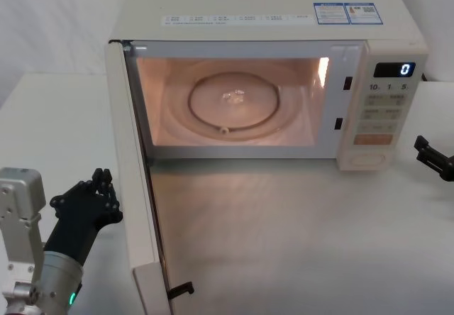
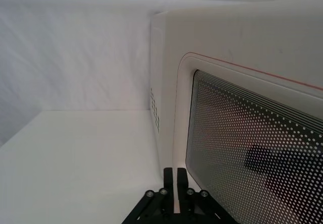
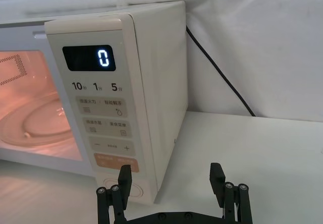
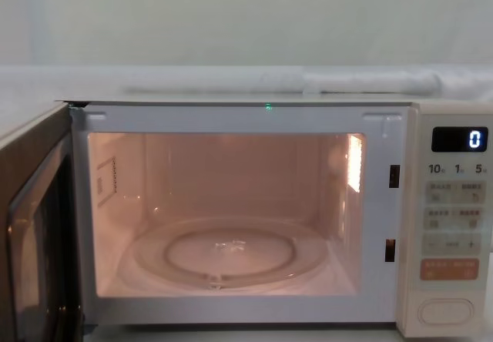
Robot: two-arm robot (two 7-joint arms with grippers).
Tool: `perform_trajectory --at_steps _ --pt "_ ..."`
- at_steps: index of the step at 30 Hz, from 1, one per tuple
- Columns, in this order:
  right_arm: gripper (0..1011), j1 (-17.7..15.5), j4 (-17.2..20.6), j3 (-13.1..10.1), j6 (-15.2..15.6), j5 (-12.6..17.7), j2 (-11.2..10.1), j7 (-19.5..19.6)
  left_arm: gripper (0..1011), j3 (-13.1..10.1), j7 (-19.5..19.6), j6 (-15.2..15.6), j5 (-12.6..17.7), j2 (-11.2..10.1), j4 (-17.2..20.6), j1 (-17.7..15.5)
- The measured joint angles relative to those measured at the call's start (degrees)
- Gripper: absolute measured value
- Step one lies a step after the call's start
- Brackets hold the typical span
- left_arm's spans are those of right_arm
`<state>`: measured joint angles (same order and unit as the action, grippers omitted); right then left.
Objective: Press the button to open the microwave door with one hand; close the microwave door with the other hand.
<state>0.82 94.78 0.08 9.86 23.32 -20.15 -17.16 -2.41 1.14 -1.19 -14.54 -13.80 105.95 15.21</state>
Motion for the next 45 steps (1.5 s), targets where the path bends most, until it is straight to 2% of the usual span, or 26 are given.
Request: perform_trajectory --at_steps 3,45 --pt "1002 0.0 0.0 0.0 0.0 0.0 0.0 0.0 5 0.0 0.0 0.0 0.0 0.0 0.0 0.0" --pt "1002 0.0 0.0 0.0 0.0 0.0 0.0 0.0 0 0.22 0.22 0.07 0.02 0.32 0.12 0.0"
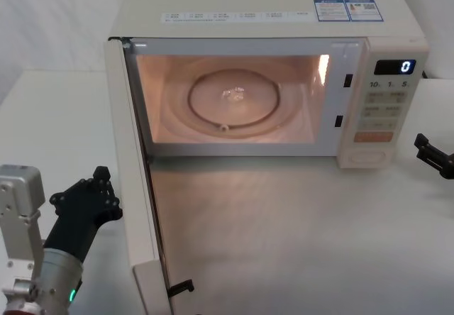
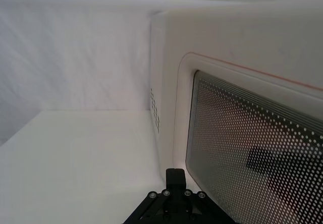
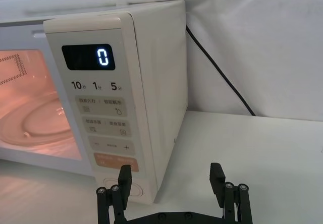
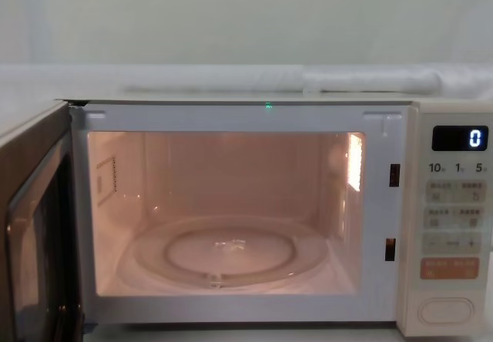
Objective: Press the button to open the microwave door with one hand; close the microwave door with the other hand.
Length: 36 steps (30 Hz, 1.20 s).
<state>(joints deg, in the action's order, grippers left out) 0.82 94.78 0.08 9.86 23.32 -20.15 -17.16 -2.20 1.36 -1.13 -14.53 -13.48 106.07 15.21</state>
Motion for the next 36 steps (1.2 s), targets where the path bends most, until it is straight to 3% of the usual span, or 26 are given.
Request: perform_trajectory --at_steps 8,15,21,28,36 --pt "1002 0.0 0.0 0.0 0.0 0.0 0.0 0.0 0 3.11 0.85 0.04 -1.01 1.2 2.39 2.08" --pt "1002 0.0 0.0 0.0 0.0 0.0 0.0 0.0 0 8.25 1.59 -0.46 -2.89 1.88 6.83 6.57" --pt "1002 0.0 0.0 0.0 0.0 0.0 0.0 0.0 0 11.95 5.74 -1.98 -6.42 1.67 10.67 10.38" --pt "1002 0.0 0.0 0.0 0.0 0.0 0.0 0.0 0 12.48 13.78 -3.09 -11.61 -2.03 13.29 11.63" --pt "1002 0.0 0.0 0.0 0.0 0.0 0.0 0.0 0 9.55 21.59 -2.47 -15.69 -8.12 13.64 9.01"
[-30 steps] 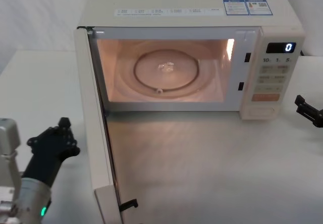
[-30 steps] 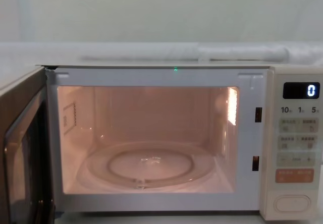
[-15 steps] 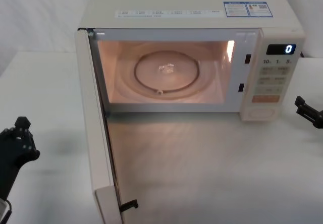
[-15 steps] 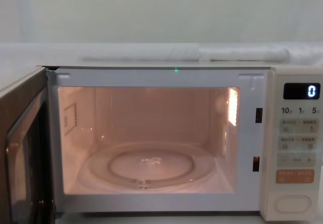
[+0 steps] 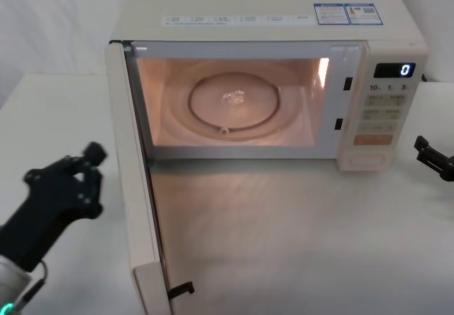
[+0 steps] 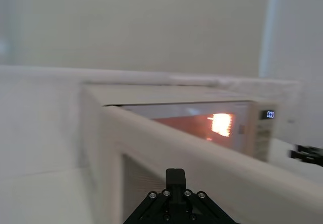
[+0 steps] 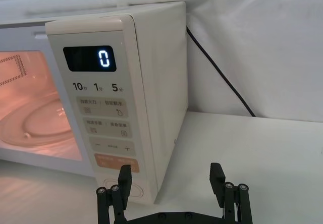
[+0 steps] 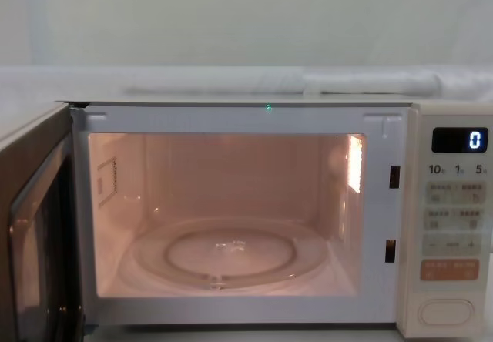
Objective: Press the button to open the microwave door with one hand; close the microwave door with the other hand.
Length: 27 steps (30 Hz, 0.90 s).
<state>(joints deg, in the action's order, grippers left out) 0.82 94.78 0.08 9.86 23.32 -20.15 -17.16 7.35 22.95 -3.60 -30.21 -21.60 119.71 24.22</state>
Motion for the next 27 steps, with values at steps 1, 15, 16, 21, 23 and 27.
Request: perform_trajectory --at_steps 1,15,16,21,23,27 --pt "1002 0.0 0.0 0.0 0.0 0.0 0.0 0.0 0 -0.47 0.52 0.24 -0.27 -0.49 -0.16 -0.4" --pt "1002 0.0 0.0 0.0 0.0 0.0 0.0 0.0 0 -13.4 3.81 2.27 0.78 -2.25 -7.78 -13.88" --pt "1002 0.0 0.0 0.0 0.0 0.0 0.0 0.0 0 -14.98 4.0 2.31 1.23 -2.04 -8.61 -15.71" --pt "1002 0.0 0.0 0.0 0.0 0.0 0.0 0.0 0 -19.06 4.74 2.6 2.41 -1.4 -10.67 -20.82" --pt "1002 0.01 0.0 0.0 0.0 0.0 0.0 0.0 0 -20.81 5.02 2.94 2.9 -1.1 -11.57 -23.12" --pt "1002 0.0 0.0 0.0 0.0 0.0 0.0 0.0 0 -23.57 5.09 3.7 3.81 -0.52 -13.09 -26.74"
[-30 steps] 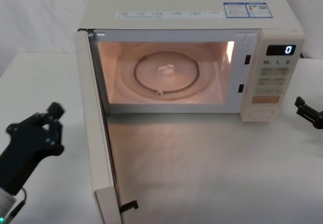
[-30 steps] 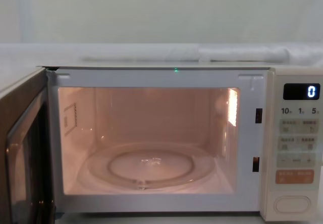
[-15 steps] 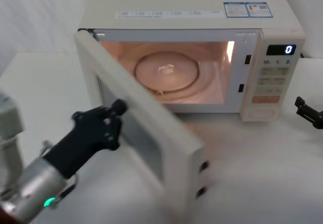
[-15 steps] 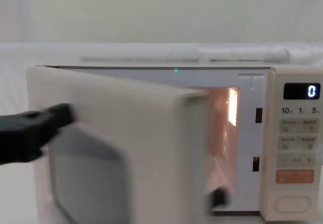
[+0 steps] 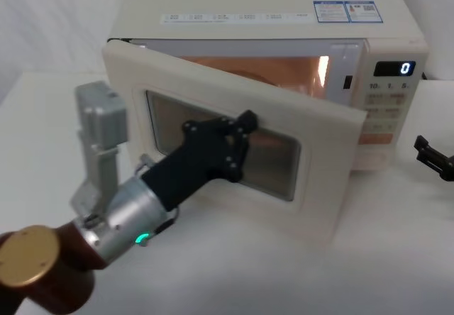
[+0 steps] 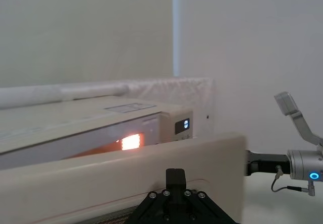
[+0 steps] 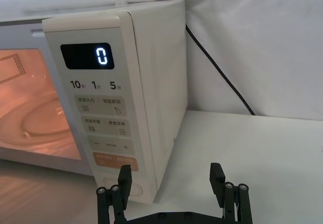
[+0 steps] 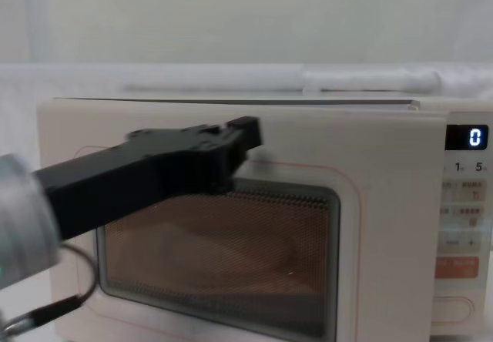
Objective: Press the button to open the microwave door with one hand; close the microwave door with the other hand.
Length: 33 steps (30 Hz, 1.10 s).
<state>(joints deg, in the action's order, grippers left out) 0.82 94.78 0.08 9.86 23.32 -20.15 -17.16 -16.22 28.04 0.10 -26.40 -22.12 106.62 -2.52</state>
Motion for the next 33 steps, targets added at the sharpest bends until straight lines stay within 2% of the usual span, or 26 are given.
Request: perform_trajectory --at_steps 4,11,17,22,33 --pt "1002 0.0 0.0 0.0 0.0 0.0 0.0 0.0 0 -2.59 -0.79 1.33 1.62 0.39 -1.44 -2.97" --pt "1002 0.0 0.0 0.0 0.0 0.0 0.0 0.0 0 -6.9 -4.7 4.09 5.33 1.88 -4.06 -7.95" --pt "1002 0.0 0.0 0.0 0.0 0.0 0.0 0.0 0 -8.92 -8.17 5.47 8.7 3.78 -5.98 -10.8" --pt "1002 0.0 0.0 0.0 0.0 0.0 0.0 0.0 0 -9.84 -9.62 5.99 10.77 5.19 -7.39 -12.24" --pt "1002 0.0 0.0 0.0 0.0 0.0 0.0 0.0 0 -11.61 -9.65 6.46 14.08 7.54 -10.64 -15.09"
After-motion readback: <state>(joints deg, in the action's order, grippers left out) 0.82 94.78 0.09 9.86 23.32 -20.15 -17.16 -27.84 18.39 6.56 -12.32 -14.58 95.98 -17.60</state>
